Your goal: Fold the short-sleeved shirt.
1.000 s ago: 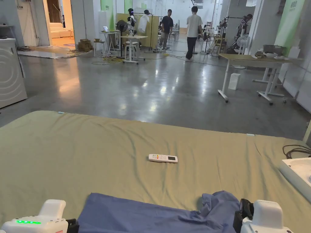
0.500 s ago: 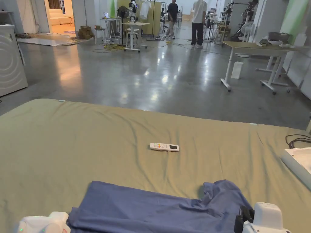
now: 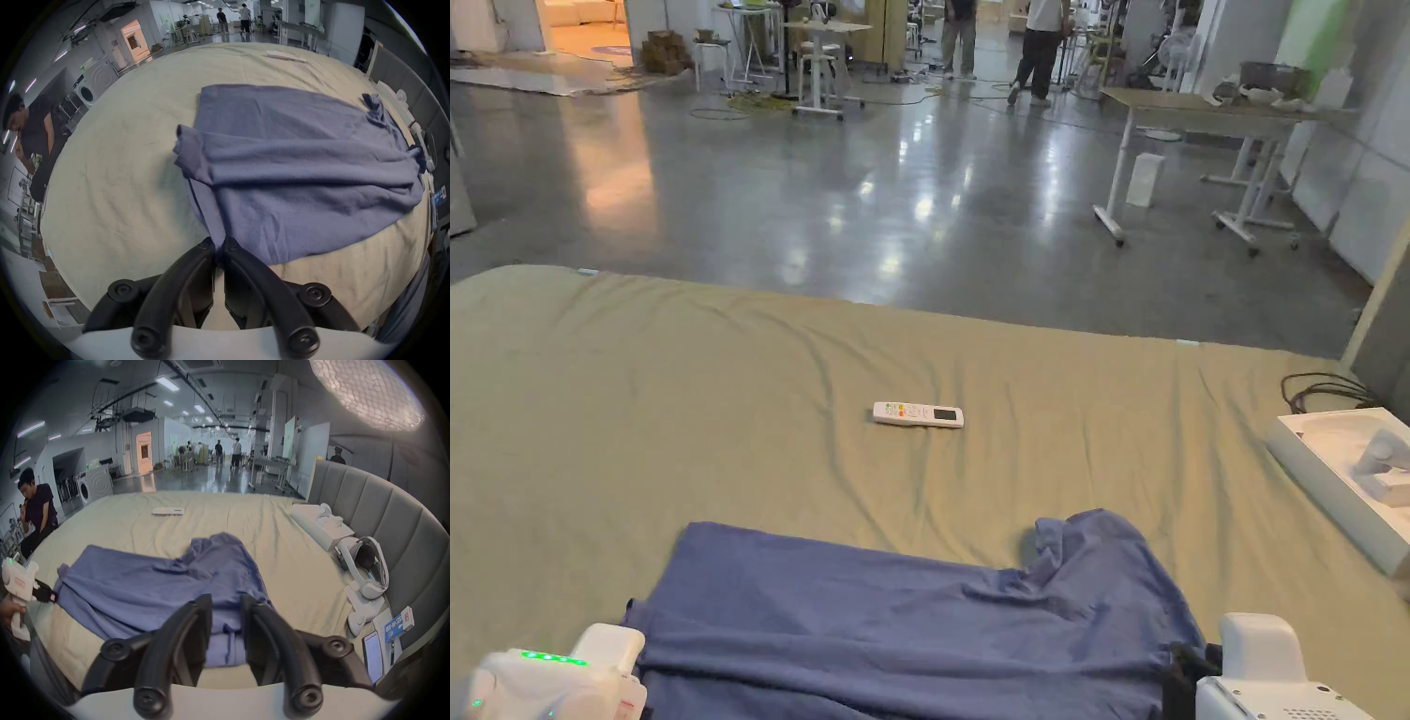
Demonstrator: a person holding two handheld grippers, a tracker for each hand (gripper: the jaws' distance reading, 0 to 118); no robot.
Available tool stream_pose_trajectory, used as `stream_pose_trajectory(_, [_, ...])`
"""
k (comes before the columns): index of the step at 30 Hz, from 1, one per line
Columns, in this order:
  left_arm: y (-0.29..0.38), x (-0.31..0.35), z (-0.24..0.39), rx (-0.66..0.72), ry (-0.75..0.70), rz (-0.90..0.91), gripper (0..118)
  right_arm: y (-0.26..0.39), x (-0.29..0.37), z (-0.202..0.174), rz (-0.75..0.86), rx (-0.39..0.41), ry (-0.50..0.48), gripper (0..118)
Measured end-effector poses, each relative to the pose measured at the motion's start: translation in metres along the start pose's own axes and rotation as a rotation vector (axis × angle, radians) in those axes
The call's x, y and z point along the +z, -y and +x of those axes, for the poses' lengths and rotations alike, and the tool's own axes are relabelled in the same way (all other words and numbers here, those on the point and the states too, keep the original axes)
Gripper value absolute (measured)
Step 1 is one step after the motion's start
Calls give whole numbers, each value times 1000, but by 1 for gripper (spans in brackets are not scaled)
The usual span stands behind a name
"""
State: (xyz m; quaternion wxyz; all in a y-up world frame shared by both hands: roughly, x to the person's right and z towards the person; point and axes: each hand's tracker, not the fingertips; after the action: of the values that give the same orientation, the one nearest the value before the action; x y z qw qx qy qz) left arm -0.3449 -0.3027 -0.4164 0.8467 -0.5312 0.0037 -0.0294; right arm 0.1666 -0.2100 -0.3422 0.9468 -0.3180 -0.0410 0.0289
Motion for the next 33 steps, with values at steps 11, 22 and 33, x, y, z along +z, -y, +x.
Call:
stream_pose_trajectory(11, [11,30,-7,-12,4,79,7,34,-74,34,-375,1,3,62])
stream_pose_trajectory(22, [14,20,-6,-5,-4,60,7,61,-90,23,-459,-66,-78,9])
stream_pose_trajectory(33, [8,42,-12,34,32,133,7,36,-55,33,-329,-34,-71,4])
